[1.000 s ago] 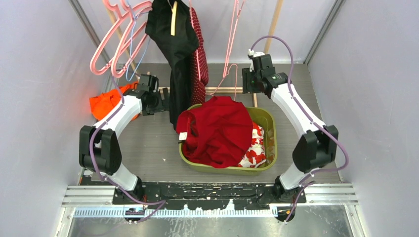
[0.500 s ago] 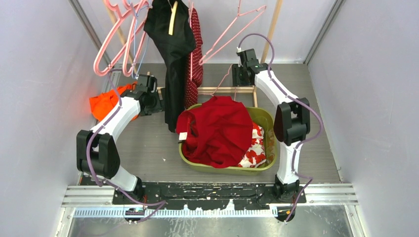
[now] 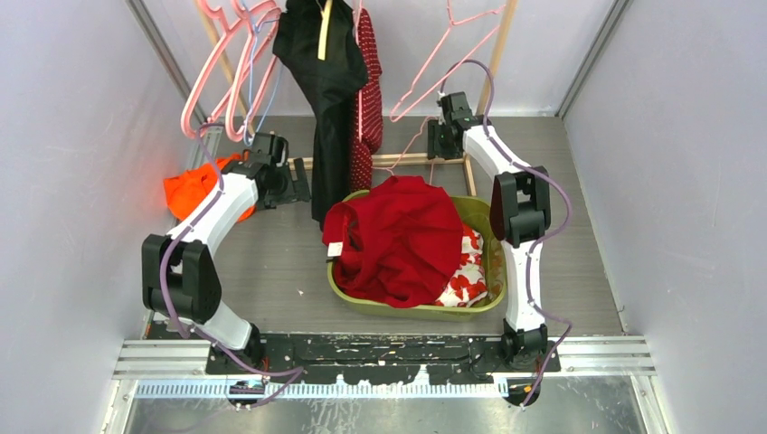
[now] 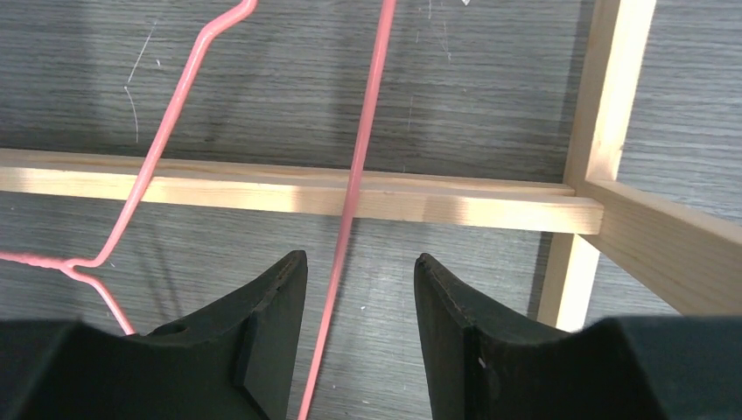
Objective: Remove the skirt from the hanger
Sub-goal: Pick up the hanger at the center of the board.
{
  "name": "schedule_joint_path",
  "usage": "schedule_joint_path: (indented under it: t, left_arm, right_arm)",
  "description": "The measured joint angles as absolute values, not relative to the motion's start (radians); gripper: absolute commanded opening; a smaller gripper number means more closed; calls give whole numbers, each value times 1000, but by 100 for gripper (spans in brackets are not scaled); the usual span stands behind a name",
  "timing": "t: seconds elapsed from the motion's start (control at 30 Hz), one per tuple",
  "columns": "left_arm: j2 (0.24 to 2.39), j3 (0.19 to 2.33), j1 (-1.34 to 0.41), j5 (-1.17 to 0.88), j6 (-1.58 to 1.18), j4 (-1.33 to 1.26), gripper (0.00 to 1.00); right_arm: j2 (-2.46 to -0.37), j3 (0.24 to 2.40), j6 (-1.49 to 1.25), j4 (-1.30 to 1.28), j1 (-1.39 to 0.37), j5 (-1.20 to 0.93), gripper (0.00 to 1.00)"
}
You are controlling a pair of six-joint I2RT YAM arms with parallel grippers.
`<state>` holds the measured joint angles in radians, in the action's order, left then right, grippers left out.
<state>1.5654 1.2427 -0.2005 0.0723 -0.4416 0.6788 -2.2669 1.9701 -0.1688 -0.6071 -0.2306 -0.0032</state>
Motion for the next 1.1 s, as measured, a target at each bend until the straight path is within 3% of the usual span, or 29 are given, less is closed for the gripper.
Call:
schedule_joint_path:
  t: [0.27, 0.57, 1.1]
  left_arm:
    - [1609, 1276, -200, 86, -441, 703, 86]
    - [1615, 1299, -200, 89, -441, 709, 86]
    - [1604, 1285, -200, 78, -439, 688, 86]
  right_arm:
    - [-2318, 2000, -192, -606, -211, -54, 38]
    - [-2334, 2004, -210, -606, -173, -112, 2]
    - [-2129, 1815, -177, -646, -175, -112, 1]
